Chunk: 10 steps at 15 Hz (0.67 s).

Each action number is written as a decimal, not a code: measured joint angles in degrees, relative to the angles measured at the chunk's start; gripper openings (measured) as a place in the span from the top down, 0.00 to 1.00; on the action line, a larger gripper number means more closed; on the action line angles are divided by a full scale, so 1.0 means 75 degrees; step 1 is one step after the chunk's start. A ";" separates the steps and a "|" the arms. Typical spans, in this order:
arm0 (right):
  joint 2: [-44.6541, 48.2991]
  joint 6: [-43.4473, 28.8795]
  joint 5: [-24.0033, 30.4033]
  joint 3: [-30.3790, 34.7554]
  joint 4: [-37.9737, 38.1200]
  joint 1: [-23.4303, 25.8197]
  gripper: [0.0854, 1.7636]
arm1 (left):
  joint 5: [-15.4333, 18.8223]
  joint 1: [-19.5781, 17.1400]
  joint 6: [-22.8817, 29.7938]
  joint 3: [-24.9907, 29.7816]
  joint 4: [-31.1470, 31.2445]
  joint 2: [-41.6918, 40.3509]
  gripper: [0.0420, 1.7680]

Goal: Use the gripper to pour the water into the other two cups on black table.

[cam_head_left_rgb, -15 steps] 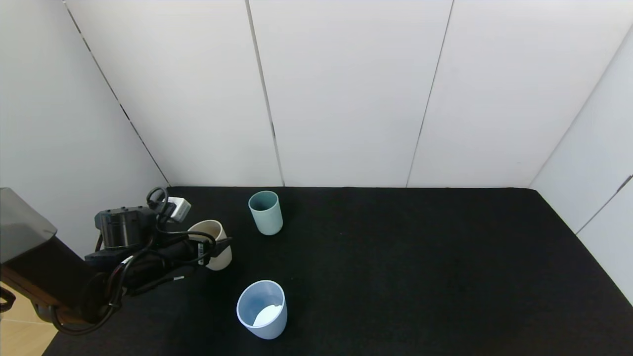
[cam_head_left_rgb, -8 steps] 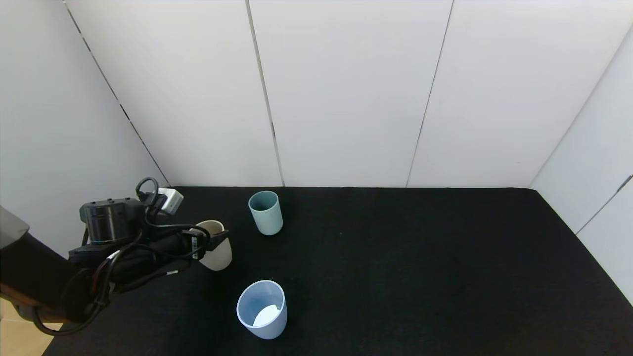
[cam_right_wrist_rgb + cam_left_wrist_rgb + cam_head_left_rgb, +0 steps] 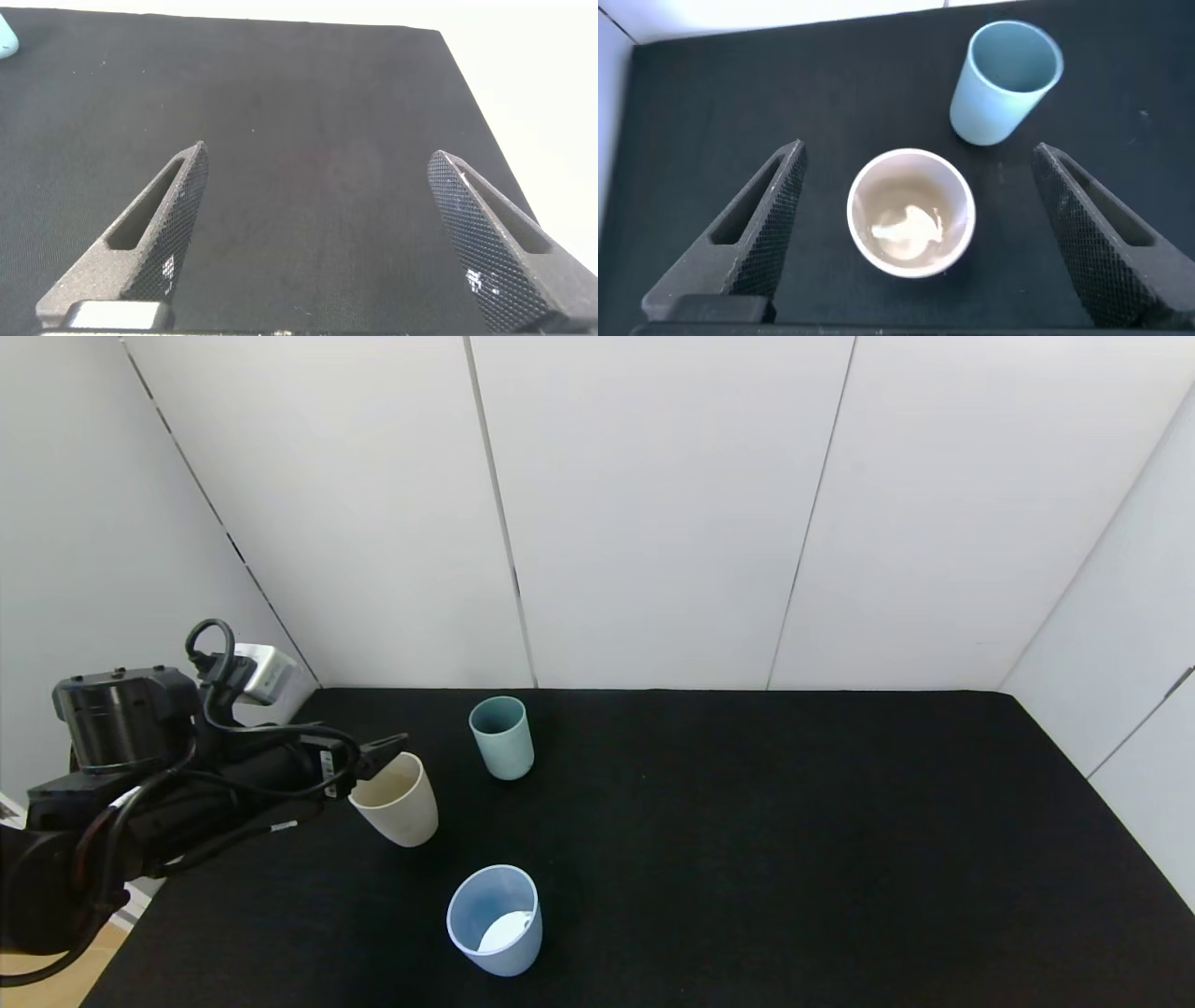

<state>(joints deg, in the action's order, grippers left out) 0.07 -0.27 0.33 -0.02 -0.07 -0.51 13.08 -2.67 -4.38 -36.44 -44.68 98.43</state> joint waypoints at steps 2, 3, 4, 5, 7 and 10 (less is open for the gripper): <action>0.0000 0.0003 0.0000 0.0000 0.0000 0.0000 0.03 | 0.0000 0.0052 -0.0018 0.0011 0.0426 -0.0471 0.04; 0.0000 0.0000 0.0000 0.0000 0.0000 0.0000 0.03 | -0.0003 0.0073 -0.0026 0.0046 0.0530 -0.0710 0.04; 0.0000 0.0000 0.0000 0.0000 0.0000 0.0000 0.03 | -0.0015 0.0085 -0.0023 0.0107 0.0606 -0.0988 0.04; 0.0000 0.0000 0.0000 0.0000 0.0000 0.0000 0.03 | -0.0021 0.0073 -0.0023 0.0174 0.0717 -0.1261 0.04; 0.0000 0.0000 0.0000 0.0000 0.0000 0.0000 0.03 | -0.0036 0.0023 -0.0023 0.0280 0.1250 -0.1903 0.03; 0.0000 0.0003 -0.0003 0.0000 0.0000 0.0000 0.03 | -0.0050 -0.0015 -0.0062 0.0312 0.2363 -0.3005 0.03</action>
<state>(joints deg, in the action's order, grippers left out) 0.07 -0.24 0.30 -0.02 -0.07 -0.51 12.70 -2.78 -4.84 -34.10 -26.95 75.89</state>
